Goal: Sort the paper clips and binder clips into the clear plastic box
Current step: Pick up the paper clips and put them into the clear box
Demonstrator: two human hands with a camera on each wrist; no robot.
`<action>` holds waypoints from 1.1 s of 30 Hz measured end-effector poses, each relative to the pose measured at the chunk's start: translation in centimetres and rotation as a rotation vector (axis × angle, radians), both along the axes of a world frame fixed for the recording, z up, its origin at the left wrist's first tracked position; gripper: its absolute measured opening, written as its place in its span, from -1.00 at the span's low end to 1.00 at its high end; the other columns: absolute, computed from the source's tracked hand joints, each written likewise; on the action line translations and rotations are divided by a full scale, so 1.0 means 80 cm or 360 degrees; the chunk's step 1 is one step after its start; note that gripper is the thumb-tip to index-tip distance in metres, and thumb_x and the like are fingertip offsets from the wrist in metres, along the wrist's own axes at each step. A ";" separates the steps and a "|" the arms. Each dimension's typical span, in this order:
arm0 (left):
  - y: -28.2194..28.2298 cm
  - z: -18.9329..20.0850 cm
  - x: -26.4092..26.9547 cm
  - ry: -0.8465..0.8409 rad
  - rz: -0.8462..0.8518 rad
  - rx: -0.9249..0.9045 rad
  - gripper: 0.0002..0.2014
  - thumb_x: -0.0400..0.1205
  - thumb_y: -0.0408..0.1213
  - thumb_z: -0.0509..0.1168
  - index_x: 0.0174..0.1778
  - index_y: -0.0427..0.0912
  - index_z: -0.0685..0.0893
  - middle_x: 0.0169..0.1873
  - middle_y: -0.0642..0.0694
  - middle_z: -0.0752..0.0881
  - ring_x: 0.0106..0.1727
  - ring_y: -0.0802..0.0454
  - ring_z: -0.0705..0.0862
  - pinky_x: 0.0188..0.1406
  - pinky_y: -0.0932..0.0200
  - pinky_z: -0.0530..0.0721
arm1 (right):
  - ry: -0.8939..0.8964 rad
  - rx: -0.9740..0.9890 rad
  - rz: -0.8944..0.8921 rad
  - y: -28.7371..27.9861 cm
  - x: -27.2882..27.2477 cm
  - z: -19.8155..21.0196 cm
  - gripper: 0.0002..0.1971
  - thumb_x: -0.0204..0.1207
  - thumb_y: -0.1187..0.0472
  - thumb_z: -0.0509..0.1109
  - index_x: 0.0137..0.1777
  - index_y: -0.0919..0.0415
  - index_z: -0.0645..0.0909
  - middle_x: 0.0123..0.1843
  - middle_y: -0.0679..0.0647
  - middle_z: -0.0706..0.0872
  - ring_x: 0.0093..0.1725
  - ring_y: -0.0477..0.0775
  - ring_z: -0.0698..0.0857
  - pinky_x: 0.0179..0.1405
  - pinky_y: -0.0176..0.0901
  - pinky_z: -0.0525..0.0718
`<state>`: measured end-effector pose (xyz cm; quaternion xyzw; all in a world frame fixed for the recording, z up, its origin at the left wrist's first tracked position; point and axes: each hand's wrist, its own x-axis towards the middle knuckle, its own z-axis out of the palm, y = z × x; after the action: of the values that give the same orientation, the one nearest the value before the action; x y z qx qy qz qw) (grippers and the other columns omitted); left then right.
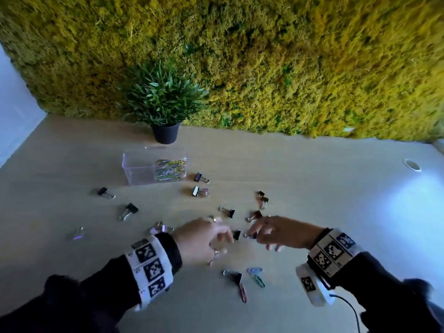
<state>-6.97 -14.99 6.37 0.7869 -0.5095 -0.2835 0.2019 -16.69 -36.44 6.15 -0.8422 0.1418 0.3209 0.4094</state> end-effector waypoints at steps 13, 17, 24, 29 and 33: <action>-0.029 -0.045 -0.066 -0.0272 0.0024 0.0316 -0.72 0.57 -0.31 0.32 0.21 -0.17 0.58 0.13 -0.15 0.66 0.14 -0.10 0.64 0.08 0.10 0.57 | -0.0572 -0.0414 0.0203 0.039 -0.053 -0.057 -0.89 0.40 0.30 0.48 -0.08 0.29 0.69 -0.34 -0.23 0.53 -0.38 -0.31 0.54 -0.31 -0.62 0.42; -0.017 -0.035 -0.059 -0.0409 0.0186 0.0057 -0.67 0.58 -0.27 0.28 0.28 -0.11 0.52 0.20 -0.07 0.60 0.16 0.01 0.60 0.10 0.23 0.52 | -0.0577 -0.0510 0.0233 0.042 -0.052 -0.049 -0.86 0.49 0.31 0.37 -0.01 0.31 0.69 -0.11 -0.02 0.56 -0.12 -0.08 0.55 -0.13 -0.49 0.47; -0.022 -0.052 -0.089 -0.0205 -0.0330 0.0336 -0.76 0.56 -0.19 0.34 0.15 0.07 0.66 0.20 -0.09 0.57 0.28 -0.06 0.51 0.30 -0.02 0.51 | -0.0525 -0.0669 0.0330 0.043 -0.054 -0.047 -0.80 0.55 0.29 0.26 0.13 0.31 0.59 0.12 0.16 0.58 0.16 0.14 0.59 0.15 -0.22 0.48; -0.027 -0.051 -0.083 -0.0305 -0.0500 0.0444 -0.86 0.62 -0.19 0.26 0.03 -0.12 0.63 0.12 -0.13 0.60 0.18 -0.10 0.58 0.14 -0.02 0.59 | -0.0597 -0.0614 0.0365 0.044 -0.049 -0.048 -0.83 0.50 0.43 0.23 -0.13 0.13 0.43 -0.11 0.05 0.54 -0.13 -0.06 0.48 -0.20 -0.40 0.37; -0.033 -0.036 -0.096 -0.0515 -0.0731 0.0582 -0.85 0.63 -0.43 0.14 0.10 -0.33 0.49 0.05 -0.30 0.63 -0.04 -0.22 0.62 -0.22 0.05 0.47 | -0.0562 -0.0255 0.0161 0.033 -0.042 -0.052 -0.70 0.50 0.46 0.26 -0.22 0.00 0.45 -0.30 -0.14 0.50 -0.33 -0.23 0.50 -0.36 -0.59 0.45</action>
<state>-14.64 -17.66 3.50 0.7095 -0.6397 -0.2798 -0.0952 -20.05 -33.79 1.96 -0.9213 0.0504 0.1761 0.3429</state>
